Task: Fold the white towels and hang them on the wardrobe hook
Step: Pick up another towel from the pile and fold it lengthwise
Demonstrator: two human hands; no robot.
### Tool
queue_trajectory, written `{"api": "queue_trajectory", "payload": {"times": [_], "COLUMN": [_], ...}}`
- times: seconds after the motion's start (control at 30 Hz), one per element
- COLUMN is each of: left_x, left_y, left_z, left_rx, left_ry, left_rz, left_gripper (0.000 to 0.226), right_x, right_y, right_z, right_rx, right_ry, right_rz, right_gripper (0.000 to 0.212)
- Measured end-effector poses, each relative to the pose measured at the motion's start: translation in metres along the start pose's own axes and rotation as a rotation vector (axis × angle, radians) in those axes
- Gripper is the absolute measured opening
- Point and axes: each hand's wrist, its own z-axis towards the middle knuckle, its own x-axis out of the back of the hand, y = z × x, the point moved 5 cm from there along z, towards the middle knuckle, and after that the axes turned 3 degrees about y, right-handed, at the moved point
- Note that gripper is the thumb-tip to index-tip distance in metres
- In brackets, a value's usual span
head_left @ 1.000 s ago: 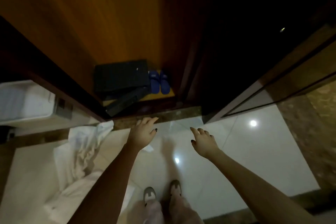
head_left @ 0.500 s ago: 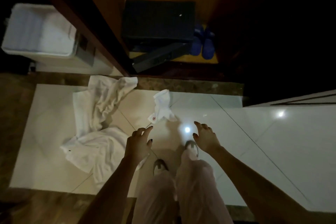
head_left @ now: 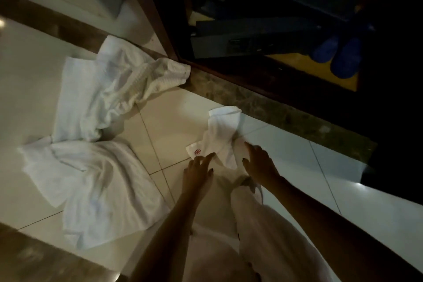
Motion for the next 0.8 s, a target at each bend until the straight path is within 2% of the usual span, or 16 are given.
{"api": "queue_trajectory", "payload": {"times": [0.1, 0.23, 0.33, 0.43, 0.5, 0.57, 0.63, 0.7, 0.8], "left_x": [-0.040, -0.078, -0.094, -0.097, -0.094, -0.088, -0.077, -0.056, -0.017], "left_y": [-0.024, -0.048, -0.058, -0.060, -0.060, -0.055, -0.048, -0.037, -0.011], "left_z": [0.038, 0.087, 0.117, 0.129, 0.130, 0.126, 0.118, 0.104, 0.080], "left_rx": [0.062, 0.099, 0.092, 0.089, 0.107, 0.081, 0.064, 0.049, -0.133], "left_ry": [0.022, 0.078, 0.092, 0.111, 0.117, 0.104, 0.130, 0.200, 0.245], "left_rz": [-0.094, -0.249, -0.339, -0.341, -0.353, -0.296, -0.288, -0.325, -0.207], "left_gripper": [0.058, 0.061, 0.060, 0.045, 0.025, 0.018, 0.024, 0.042, 0.057], "right_x": [-0.033, -0.034, -0.030, -0.030, -0.030, -0.028, -0.022, -0.013, 0.007], "right_y": [0.005, 0.000, -0.008, -0.012, -0.009, -0.009, -0.014, -0.023, -0.035], "right_z": [0.047, 0.117, 0.158, 0.185, 0.192, 0.184, 0.163, 0.129, 0.077], "right_rx": [0.034, 0.090, 0.140, 0.173, 0.130, 0.122, 0.200, 0.313, 0.450], "right_ry": [-0.018, 0.294, 0.413, 0.380, 0.318, 0.323, 0.353, 0.340, 0.299], "right_rz": [-0.005, -0.005, -0.017, -0.088, -0.163, -0.233, -0.237, -0.198, -0.169], "right_gripper": [0.055, 0.048, 0.058, 0.060, 0.044, 0.029, 0.023, 0.016, 0.008]}}
